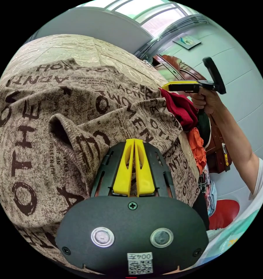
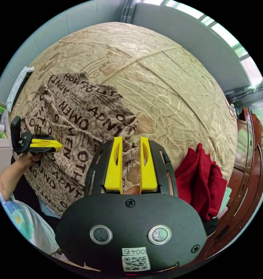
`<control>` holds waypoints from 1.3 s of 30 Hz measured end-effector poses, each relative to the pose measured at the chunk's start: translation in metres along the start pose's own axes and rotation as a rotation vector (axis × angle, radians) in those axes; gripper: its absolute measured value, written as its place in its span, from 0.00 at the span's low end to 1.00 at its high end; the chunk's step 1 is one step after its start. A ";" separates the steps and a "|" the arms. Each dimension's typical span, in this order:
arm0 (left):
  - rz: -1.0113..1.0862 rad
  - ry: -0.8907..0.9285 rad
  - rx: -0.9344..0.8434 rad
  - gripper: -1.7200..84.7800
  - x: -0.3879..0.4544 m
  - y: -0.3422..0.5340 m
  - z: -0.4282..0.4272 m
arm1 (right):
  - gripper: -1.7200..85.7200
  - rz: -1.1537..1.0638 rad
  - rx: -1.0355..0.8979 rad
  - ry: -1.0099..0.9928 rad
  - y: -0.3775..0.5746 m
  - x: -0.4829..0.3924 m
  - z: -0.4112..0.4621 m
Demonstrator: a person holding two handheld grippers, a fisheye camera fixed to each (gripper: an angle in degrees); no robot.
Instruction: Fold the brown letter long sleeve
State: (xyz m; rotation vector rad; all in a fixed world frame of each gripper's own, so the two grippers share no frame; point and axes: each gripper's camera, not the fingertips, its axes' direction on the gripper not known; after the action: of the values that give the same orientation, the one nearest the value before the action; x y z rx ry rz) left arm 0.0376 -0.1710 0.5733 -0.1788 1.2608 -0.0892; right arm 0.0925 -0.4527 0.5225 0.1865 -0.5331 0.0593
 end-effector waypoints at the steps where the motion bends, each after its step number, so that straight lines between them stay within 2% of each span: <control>1: -0.001 0.006 0.001 0.03 -0.002 0.000 -0.001 | 0.13 -0.043 -0.053 -0.031 -0.013 0.004 0.011; 8: -0.002 0.032 0.015 0.03 -0.019 0.005 -0.009 | 0.12 -0.215 -0.159 -0.233 -0.035 0.005 0.043; 12: -0.004 0.047 0.020 0.03 -0.027 0.008 -0.014 | 0.12 -0.163 -0.074 -0.293 -0.026 0.024 0.033; 17: -0.004 0.050 0.022 0.03 -0.035 0.009 -0.019 | 0.12 -0.133 -0.104 -0.314 -0.021 0.022 0.061; 19: -0.005 0.051 0.022 0.03 -0.037 0.010 -0.020 | 0.09 -0.150 -0.085 -0.289 -0.018 0.011 0.064; 21: -0.005 0.052 0.023 0.03 -0.040 0.010 -0.023 | 0.06 -0.113 -0.063 -0.198 -0.014 0.010 0.059; 23: -0.003 0.048 0.023 0.03 -0.041 0.011 -0.024 | 0.05 0.098 0.016 -0.114 -0.003 0.040 0.043; 26: -0.005 0.050 0.023 0.03 -0.045 0.011 -0.027 | 0.03 0.429 0.026 -0.078 0.022 0.084 0.047; 30: -0.005 0.049 0.023 0.03 -0.048 0.012 -0.030 | 0.07 0.522 0.150 -0.128 0.054 0.104 0.023; 31: -0.005 0.051 0.023 0.03 -0.049 0.012 -0.031 | 0.09 0.573 0.182 -0.192 0.065 0.117 0.014; 35: -0.007 0.051 0.022 0.03 -0.052 0.012 -0.033 | 0.15 0.599 0.112 -0.448 0.093 0.130 0.020; 37: -0.010 0.053 0.022 0.03 -0.053 0.012 -0.033 | 0.14 0.595 0.019 -0.346 0.096 0.117 0.030; 39: -0.010 0.051 0.022 0.03 -0.053 0.011 -0.034 | 0.11 0.614 0.051 -0.210 0.105 0.106 0.019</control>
State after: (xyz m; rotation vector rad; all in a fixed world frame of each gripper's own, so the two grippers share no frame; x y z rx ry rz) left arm -0.0116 -0.1541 0.6113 -0.1649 1.3095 -0.1167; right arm 0.1631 -0.3525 0.6094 0.0728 -0.7846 0.6569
